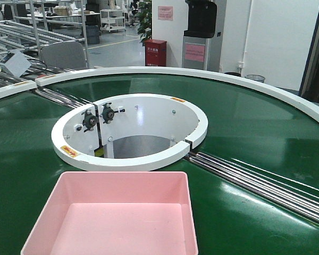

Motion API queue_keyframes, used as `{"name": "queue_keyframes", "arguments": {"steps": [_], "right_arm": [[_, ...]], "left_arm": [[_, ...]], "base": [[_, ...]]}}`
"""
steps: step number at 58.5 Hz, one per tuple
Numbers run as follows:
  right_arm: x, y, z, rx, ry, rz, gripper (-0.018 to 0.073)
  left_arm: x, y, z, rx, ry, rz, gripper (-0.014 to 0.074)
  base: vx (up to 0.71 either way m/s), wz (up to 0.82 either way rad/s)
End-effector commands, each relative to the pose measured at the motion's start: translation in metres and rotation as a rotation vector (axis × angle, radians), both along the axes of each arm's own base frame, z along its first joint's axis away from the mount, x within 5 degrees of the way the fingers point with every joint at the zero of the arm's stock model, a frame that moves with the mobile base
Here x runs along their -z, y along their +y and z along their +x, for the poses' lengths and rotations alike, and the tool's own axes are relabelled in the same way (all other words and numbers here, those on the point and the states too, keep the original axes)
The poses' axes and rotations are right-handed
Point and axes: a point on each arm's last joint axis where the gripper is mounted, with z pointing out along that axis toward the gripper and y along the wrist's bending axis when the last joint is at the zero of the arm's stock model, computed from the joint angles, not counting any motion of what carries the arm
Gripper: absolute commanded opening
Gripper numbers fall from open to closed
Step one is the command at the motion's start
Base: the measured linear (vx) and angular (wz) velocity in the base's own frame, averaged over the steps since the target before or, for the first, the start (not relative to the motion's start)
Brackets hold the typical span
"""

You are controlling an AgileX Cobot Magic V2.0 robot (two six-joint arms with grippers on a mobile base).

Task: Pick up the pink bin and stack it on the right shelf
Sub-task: 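Move both grippers toward the pink bin's long side walls, then lower both grippers onto the pink bin's walls and close them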

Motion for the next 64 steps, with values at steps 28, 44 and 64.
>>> {"name": "queue_keyframes", "arguments": {"steps": [28,44,64], "right_arm": [[-0.112,0.008,0.105,-0.016,0.280,0.022,0.0001],[-0.110,0.008,0.109,-0.016,0.296,0.022,0.0277],[-0.105,0.009,0.118,-0.036,0.333,0.083,0.0717]], "left_arm": [[-0.139,-0.012,0.100,-0.036,0.176,0.161,-0.0003],[-0.133,-0.013,0.107,-0.029,0.221,0.166,0.0157],[-0.127,-0.014,0.117,-0.025,0.265,0.176,0.0539]], "base": [[0.00,0.00],[0.00,0.00],[0.00,0.00]]}}
